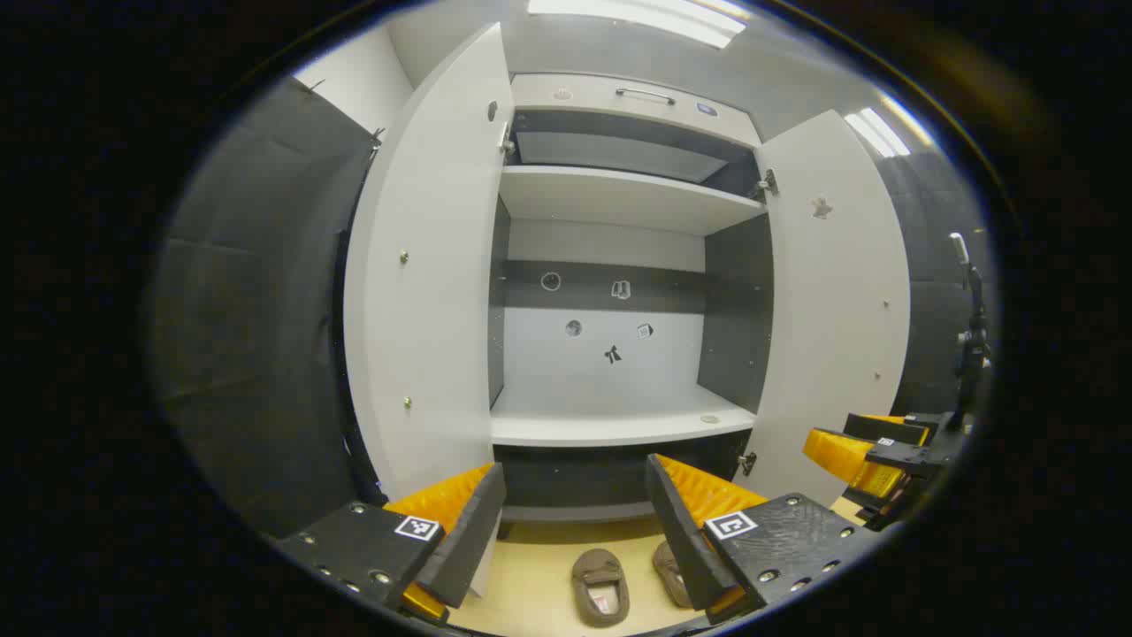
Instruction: Grab one shoe with the right hand and put it into the shoe cabinet, grab the other shoe with the left hand and put it into the shoe cabinet; then close the right door with the right hand and the left door with the left hand.
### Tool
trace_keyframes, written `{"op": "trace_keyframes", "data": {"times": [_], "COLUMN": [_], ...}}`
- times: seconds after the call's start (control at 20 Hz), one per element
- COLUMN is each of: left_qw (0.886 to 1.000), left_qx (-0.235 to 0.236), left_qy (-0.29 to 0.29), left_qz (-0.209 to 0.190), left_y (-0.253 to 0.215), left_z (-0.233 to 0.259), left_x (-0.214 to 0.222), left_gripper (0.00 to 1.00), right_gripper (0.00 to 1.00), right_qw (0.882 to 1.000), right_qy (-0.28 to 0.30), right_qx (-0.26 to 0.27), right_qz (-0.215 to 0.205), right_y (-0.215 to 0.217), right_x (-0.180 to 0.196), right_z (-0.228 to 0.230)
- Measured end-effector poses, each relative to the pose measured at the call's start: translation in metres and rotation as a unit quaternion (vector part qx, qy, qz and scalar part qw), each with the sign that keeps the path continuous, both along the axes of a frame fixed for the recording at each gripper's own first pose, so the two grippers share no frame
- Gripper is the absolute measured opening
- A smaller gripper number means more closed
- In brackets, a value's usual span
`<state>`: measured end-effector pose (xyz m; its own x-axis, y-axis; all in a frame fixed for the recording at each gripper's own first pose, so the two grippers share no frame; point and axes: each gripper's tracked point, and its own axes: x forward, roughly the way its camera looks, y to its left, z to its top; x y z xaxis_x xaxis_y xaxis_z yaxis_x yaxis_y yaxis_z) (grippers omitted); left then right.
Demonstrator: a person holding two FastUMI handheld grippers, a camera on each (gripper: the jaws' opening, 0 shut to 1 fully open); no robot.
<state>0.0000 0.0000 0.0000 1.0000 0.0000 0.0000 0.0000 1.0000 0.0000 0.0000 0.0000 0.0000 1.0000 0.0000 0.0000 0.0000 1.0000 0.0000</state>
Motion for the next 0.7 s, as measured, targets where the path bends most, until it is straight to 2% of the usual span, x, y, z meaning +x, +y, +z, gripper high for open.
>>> {"op": "trace_keyframes", "data": {"times": [0.05, 0.45, 0.5, 0.55, 0.7], "left_qw": [1.0, 1.0, 1.0, 1.0, 1.0], "left_qx": [-0.001, 0.0, -0.002, -0.003, 0.001], "left_qy": [0.003, 0.004, 0.005, 0.006, 0.01], "left_qz": [-0.001, 0.003, 0.003, 0.003, 0.004], "left_y": [0.0, 0.007, 0.008, 0.007, 0.007], "left_z": [-0.003, -0.011, -0.012, -0.014, -0.018], "left_x": [0.0, -0.001, -0.001, -0.001, -0.001], "left_gripper": [0.93, 0.92, 0.92, 0.92, 0.92], "right_gripper": [0.96, 0.96, 0.92, 0.96, 0.96], "right_qw": [1.0, 1.0, 1.0, 1.0, 1.0], "right_qy": [0.0, 0.013, 0.013, 0.015, 0.023], "right_qx": [0.0, 0.006, 0.006, 0.005, 0.006], "right_qz": [-0.001, -0.006, -0.007, -0.008, -0.008], "right_y": [0.001, 0.004, 0.003, 0.002, 0.002], "right_x": [0.0, 0.003, 0.003, 0.003, 0.004], "right_z": [0.0, -0.007, -0.007, -0.008, -0.011]}}
